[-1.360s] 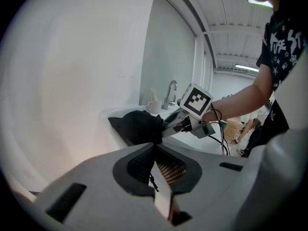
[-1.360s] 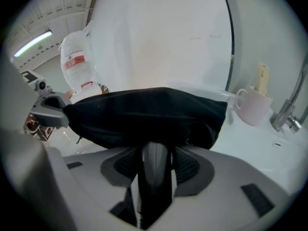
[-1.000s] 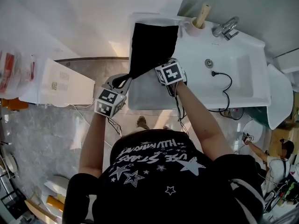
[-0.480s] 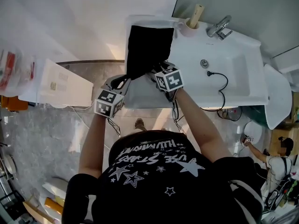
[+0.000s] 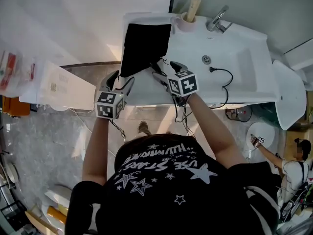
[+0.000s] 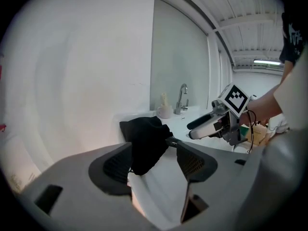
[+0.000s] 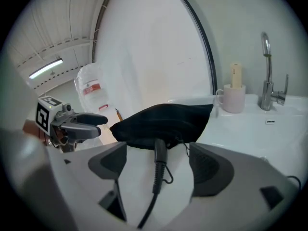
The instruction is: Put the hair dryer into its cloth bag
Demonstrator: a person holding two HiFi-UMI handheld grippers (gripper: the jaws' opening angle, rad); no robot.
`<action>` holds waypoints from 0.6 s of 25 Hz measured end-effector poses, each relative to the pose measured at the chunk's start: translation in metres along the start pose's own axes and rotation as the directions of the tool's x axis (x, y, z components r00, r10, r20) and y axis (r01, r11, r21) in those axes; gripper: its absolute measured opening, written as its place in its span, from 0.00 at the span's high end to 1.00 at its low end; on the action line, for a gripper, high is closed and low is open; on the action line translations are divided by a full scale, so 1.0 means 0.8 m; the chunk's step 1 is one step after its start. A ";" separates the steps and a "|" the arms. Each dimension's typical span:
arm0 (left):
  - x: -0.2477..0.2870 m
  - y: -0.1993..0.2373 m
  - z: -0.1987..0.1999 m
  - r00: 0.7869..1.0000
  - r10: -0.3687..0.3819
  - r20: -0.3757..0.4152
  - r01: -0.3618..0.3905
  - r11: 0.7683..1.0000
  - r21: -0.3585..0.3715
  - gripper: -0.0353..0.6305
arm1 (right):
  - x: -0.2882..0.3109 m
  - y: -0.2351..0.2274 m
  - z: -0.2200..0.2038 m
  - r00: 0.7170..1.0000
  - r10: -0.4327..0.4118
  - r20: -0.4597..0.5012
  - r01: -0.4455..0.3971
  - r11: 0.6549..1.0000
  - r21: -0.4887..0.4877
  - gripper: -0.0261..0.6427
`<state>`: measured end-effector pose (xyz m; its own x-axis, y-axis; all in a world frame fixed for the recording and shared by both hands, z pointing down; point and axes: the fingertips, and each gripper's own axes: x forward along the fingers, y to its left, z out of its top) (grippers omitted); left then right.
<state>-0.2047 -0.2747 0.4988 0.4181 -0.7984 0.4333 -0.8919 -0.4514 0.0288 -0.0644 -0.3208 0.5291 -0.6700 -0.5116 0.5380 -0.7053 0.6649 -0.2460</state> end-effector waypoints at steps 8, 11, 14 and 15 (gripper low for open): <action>-0.029 -0.031 0.025 0.988 0.135 0.073 -0.135 0.991 -0.012 0.47 | -0.063 -0.011 -0.003 0.998 0.020 0.057 -0.016 0.997 -0.073 0.54; -0.043 -0.053 0.027 0.982 0.168 0.082 -0.166 0.986 -0.021 0.47 | -0.087 -0.010 -0.010 0.997 0.049 0.065 -0.043 0.996 -0.082 0.61; -0.056 -0.078 0.021 0.978 0.194 0.082 -0.191 0.981 -0.036 0.50 | -0.112 -0.008 -0.015 0.994 0.079 0.073 -0.072 0.993 -0.091 0.67; -0.061 -0.086 0.019 0.975 0.206 0.085 -0.202 0.978 -0.046 0.51 | -0.120 -0.009 -0.017 0.993 0.087 0.077 -0.080 0.992 -0.094 0.70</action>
<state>-0.1611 -0.2109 0.4617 0.2386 -0.9050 0.3522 -0.9650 -0.2615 -0.0179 0.0082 -0.2693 0.4903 -0.7447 -0.4919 0.4511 -0.6246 0.7517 -0.2115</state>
